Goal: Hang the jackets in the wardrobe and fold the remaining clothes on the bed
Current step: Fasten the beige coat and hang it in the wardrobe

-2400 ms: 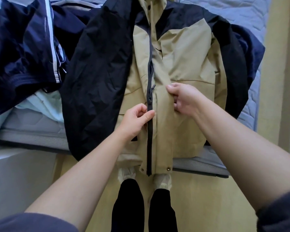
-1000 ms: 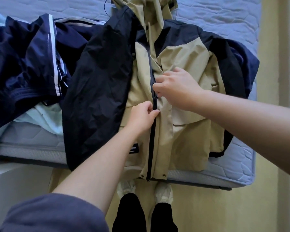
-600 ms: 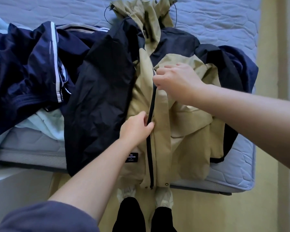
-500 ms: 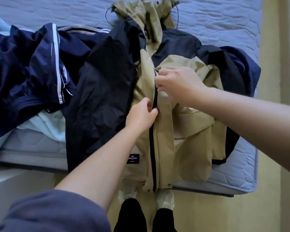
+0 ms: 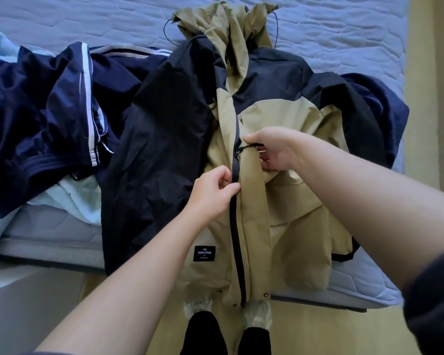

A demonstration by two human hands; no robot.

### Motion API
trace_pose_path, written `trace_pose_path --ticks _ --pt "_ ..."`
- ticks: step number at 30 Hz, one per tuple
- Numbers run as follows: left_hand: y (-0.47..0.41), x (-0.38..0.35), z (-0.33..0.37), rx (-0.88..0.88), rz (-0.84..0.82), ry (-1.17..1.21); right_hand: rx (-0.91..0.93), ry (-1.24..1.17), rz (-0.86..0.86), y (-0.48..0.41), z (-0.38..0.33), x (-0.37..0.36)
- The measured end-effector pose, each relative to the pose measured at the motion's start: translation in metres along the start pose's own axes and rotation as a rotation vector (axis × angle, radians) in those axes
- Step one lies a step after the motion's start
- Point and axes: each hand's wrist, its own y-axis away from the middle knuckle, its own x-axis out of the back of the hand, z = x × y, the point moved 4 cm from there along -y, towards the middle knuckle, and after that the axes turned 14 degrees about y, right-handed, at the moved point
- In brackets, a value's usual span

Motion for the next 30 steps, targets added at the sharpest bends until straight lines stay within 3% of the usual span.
trace_pose_path --ticks 3,6,14,17,20,22,25,30 --pt "0.009 0.005 -0.011 0.083 0.001 0.124 0.038 -0.364 -0.012 0.009 0.021 0.007" --pt "0.005 -0.001 -0.013 0.189 -0.073 0.086 0.028 -0.583 -0.002 0.012 0.046 0.004" --pt "-0.024 -0.005 0.02 0.129 0.058 0.17 0.191 -0.449 0.111 0.016 0.047 0.011" --pt "-0.017 -0.009 0.019 0.112 0.057 0.167 0.214 -0.035 0.349 0.017 0.052 0.02" --pt "-0.014 -0.008 0.02 0.071 0.065 0.152 0.643 0.518 0.562 0.026 0.024 0.022" --pt "-0.014 -0.006 0.023 0.034 0.056 0.127 0.827 0.819 0.515 0.029 0.007 0.014" --pt "-0.011 -0.004 0.025 0.007 0.05 0.124 0.836 1.185 0.44 0.026 -0.005 0.009" --pt "-0.009 -0.003 0.023 -0.007 0.071 0.103 1.018 1.585 0.493 0.038 -0.021 0.006"
